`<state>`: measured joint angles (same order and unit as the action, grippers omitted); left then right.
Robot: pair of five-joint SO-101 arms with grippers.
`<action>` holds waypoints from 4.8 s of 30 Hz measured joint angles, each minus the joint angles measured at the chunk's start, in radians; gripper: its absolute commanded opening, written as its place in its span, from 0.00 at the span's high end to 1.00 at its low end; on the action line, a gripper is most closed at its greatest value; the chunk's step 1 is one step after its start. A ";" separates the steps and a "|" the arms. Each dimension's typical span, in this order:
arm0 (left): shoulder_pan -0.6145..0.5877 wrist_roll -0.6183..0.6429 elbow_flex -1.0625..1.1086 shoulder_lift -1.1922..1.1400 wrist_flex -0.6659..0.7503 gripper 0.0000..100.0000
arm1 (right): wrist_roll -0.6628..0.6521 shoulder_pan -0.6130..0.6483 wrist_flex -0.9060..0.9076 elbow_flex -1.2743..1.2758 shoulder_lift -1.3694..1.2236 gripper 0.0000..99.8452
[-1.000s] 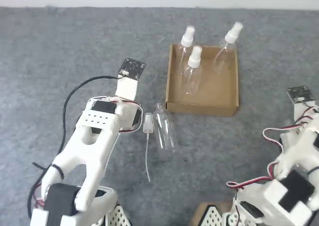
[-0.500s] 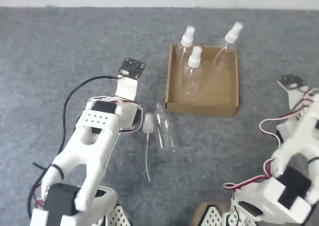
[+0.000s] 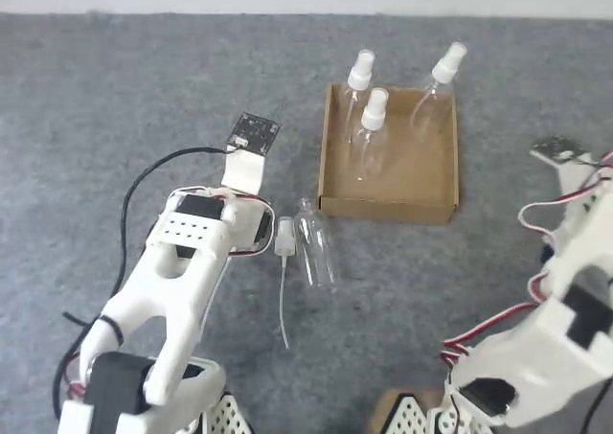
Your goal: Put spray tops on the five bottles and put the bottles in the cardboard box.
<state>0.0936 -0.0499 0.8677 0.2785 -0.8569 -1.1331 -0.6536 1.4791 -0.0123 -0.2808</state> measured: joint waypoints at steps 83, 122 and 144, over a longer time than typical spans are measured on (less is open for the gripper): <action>-0.130 0.319 -0.649 0.717 -0.256 0.99 | 0.914 1.599 -0.756 0.916 0.967 0.99; -0.002 0.348 -0.399 0.824 -0.152 0.99 | 1.013 1.602 -0.944 1.165 1.260 0.99; 0.000 0.341 -0.170 0.836 -0.072 0.99 | 1.013 1.602 -0.948 1.177 1.261 0.99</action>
<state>0.0936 0.2908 0.6974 1.1147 -0.9291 -0.1204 0.9482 0.5309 1.1646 0.9805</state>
